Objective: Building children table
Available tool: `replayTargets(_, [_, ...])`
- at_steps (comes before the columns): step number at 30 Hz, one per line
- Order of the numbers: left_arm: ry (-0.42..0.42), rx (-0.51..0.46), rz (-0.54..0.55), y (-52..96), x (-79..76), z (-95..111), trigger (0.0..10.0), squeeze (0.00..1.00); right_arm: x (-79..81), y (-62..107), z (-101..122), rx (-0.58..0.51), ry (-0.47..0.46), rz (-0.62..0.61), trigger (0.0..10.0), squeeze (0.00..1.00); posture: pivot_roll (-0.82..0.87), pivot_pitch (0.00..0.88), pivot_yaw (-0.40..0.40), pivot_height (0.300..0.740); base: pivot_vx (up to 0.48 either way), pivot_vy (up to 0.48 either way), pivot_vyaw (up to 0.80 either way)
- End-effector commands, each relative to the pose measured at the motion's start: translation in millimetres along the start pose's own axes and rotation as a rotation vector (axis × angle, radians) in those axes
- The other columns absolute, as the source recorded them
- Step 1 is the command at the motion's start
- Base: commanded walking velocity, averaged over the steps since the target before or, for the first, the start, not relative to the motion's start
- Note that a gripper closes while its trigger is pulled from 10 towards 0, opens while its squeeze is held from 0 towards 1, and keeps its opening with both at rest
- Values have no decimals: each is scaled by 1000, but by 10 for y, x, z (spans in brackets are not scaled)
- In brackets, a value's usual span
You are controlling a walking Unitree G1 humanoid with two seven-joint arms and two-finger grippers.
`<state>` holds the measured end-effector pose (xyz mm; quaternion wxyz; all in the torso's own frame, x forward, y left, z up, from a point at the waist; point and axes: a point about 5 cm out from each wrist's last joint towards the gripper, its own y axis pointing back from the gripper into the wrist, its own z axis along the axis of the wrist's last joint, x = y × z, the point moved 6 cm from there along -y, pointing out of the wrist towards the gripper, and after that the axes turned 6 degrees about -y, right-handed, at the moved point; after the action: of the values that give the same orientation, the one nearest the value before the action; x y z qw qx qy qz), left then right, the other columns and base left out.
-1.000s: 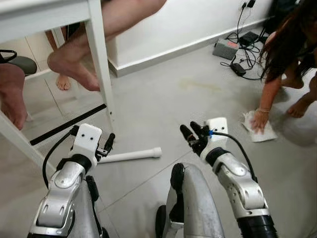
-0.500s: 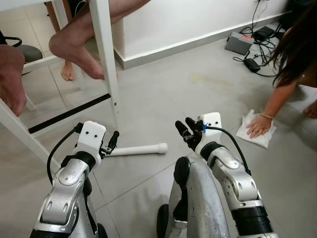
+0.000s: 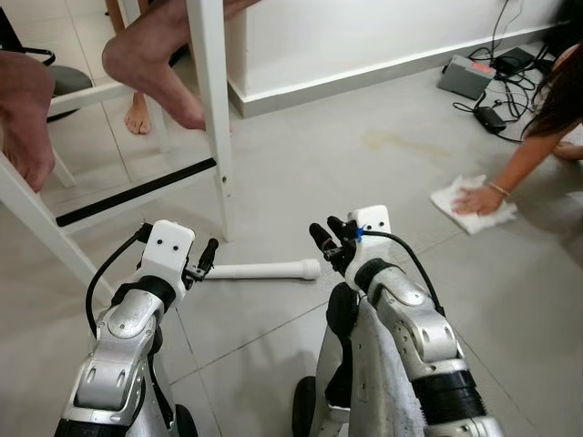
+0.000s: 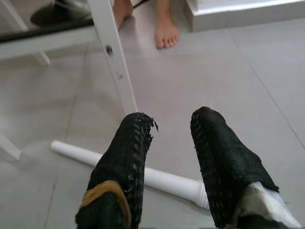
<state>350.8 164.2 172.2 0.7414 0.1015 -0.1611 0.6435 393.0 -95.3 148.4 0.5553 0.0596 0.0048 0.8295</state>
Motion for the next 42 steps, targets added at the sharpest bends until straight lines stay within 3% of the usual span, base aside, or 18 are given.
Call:
replayTargets(1, [3, 16, -21, 9, -61, -27, 10000, 0, 43, -36, -157, 47, 10, -7, 10000, 0, 22, 316, -115, 300, 0, 0, 0])
replayTargets(4, [-1, 12, -27, -5, -79, -7, 10000, 0, 104, -75, -137, 39, -1, 11, 10000, 0, 22, 319, -116, 300, 0, 0, 0])
replayTargets(10, [-7, -29, -107, -74, -122, 139, 10000, 0, 325, -134, 290, -87, -32, 103, 10000, 0, 14, 345, -113, 300, 0, 0, 0])
replayTargets(15, [18, -26, -189, -106, -346, 189, 10000, 0, 324, -231, 127, -16, 28, 57, 10000, 0, 12, 358, -116, 300, 0, 0, 0])
replayTargets(17, [-2, 65, -326, -63, -628, 5, 10000, 0, 302, -293, -7, 34, 52, 20, 10000, 0, 25, 366, -117, 300, 0, 0, 0])
replayTargets(18, [-2, 65, -326, -63, -628, 5, 10000, 0, 302, -293, -7, 34, 52, 20, 10000, 0, 25, 366, -117, 300, 0, 0, 0])
replayTargets(20, [-25, 148, -451, -28, -883, -183, 10000, 0, 282, -330, -73, 56, 77, -2, 10000, 0, 32, 375, -129, 300, 0, 0, 0])
replayTargets(23, [-85, 190, -533, -27, -994, -338, 10000, 0, 233, -339, -87, 75, 55, -41, 10000, 0, 13, 401, -114, 300, 0, 0, 0])
replayTargets(30, [-77, 233, -601, -40, -1134, -400, 10000, 0, 203, -335, -243, 145, 50, -67, 10000, 0, 14, 428, -117, 300, 0, 0, 0])
replayTargets(32, [-86, 314, -674, -11, -1300, -544, 10000, 0, 238, -342, -390, 199, 42, -57, 10000, 0, 25, 455, -116, 300, 0, 0, 0])
replayTargets(34, [-84, 331, -689, -3, -1341, -579, 10000, 0, 245, -342, -401, 202, 42, -58, 10000, 0, 26, 458, -118, 300, 0, 0, 0])
replayTargets(38, [-129, 429, -744, 37, -1491, -900, 10000, 0, 334, -379, -246, 151, 20, -42, 10000, 0, 23, 494, -110, 300, 0, 0, 0])
replayTargets(40, [-139, 449, -748, 53, -1503, -961, 10000, 0, 357, -381, -213, 141, 9, -34, 10000, 0, 23, 494, -110, 300, 0, 0, 0])
replayTargets(42, [-149, 519, -800, 187, -1593, -1158, 10000, 0, 391, -391, -200, 153, 26, -14, 10000, 0, 5, 513, -107, 300, 0, 0, 0])
